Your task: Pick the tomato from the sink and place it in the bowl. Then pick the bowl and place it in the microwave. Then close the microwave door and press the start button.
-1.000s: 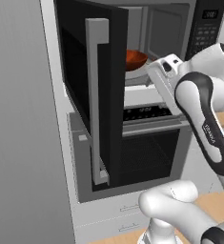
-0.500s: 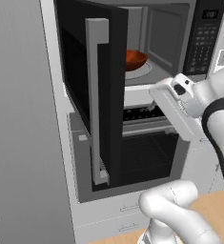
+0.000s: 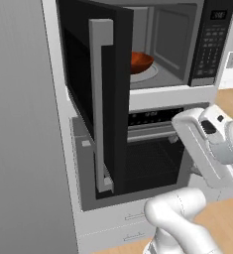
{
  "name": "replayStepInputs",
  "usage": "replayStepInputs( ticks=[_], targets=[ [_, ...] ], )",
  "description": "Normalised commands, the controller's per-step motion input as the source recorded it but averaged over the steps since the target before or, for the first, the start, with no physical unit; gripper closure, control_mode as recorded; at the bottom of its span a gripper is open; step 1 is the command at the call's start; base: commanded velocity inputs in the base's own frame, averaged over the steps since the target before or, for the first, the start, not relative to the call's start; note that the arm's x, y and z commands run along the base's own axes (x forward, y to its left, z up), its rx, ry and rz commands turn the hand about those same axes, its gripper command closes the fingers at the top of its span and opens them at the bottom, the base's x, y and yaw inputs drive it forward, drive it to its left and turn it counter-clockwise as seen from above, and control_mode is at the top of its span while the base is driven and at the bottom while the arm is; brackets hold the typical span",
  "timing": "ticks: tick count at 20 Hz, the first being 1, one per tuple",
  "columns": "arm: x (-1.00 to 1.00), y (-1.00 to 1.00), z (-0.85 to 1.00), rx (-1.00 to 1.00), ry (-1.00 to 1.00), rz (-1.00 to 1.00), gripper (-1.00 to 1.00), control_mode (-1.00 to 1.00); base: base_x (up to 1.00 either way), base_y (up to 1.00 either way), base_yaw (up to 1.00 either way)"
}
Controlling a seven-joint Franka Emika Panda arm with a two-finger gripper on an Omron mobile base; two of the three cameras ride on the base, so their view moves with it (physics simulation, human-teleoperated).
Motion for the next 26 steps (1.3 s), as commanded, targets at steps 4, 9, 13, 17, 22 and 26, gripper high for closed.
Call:
replayStepInputs(
  ticks=[4,9,13,17,22,26],
  targets=[
    [-0.68,0.24,0.03,0.00,0.00,-0.40,-1.00,-1.00,0.00,0.00,0.00],
    [-0.44,0.10,0.26,0.02,0.14,-0.37,-1.00,-1.00,0.00,0.00,0.00],
    [-0.66,0.00,0.04,0.05,0.15,-0.26,-1.00,-1.00,0.00,0.00,0.00],
    [-0.81,0.07,-0.05,0.03,0.03,-0.12,-1.00,-1.00,0.00,0.00,0.00],
    [-0.19,0.65,-0.05,0.00,-0.01,-0.01,-1.00,-1.00,0.00,0.00,0.00],
    [-0.38,0.81,0.00,-0.02,-0.01,0.00,-1.00,-1.00,0.00,0.00,0.00]
  ],
)
